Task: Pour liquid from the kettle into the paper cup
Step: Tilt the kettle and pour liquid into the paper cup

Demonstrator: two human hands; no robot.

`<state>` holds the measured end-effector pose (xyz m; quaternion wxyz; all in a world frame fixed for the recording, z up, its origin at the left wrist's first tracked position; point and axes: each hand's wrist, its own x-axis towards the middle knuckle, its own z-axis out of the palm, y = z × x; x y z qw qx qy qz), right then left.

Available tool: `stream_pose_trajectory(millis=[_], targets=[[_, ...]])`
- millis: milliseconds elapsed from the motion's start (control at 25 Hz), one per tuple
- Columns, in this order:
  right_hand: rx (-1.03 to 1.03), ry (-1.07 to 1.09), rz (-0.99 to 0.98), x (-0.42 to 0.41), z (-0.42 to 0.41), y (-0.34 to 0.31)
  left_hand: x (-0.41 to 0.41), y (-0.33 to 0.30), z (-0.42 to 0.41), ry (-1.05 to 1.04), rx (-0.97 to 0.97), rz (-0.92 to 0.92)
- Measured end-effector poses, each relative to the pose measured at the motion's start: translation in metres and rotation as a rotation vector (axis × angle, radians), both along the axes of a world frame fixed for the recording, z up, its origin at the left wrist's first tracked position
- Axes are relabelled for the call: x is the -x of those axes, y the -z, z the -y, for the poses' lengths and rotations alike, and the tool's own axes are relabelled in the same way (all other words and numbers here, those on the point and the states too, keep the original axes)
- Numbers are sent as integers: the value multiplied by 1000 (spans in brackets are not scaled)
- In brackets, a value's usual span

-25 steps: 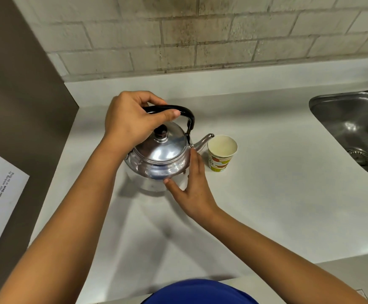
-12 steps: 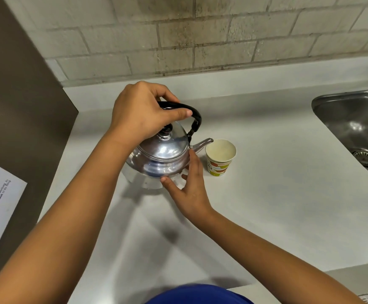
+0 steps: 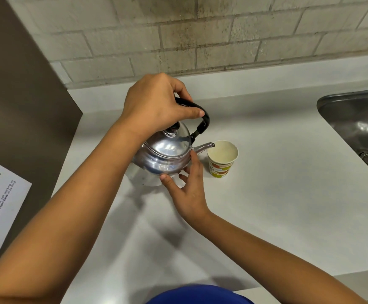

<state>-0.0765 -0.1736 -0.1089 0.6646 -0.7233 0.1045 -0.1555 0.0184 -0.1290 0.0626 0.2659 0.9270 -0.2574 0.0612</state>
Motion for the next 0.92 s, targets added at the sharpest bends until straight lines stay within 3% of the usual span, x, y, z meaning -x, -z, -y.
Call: stream_pose_trajectory(millis=[920], targets=[[-122, 7, 15, -2, -5, -8, 0, -10, 15, 52, -136, 94]])
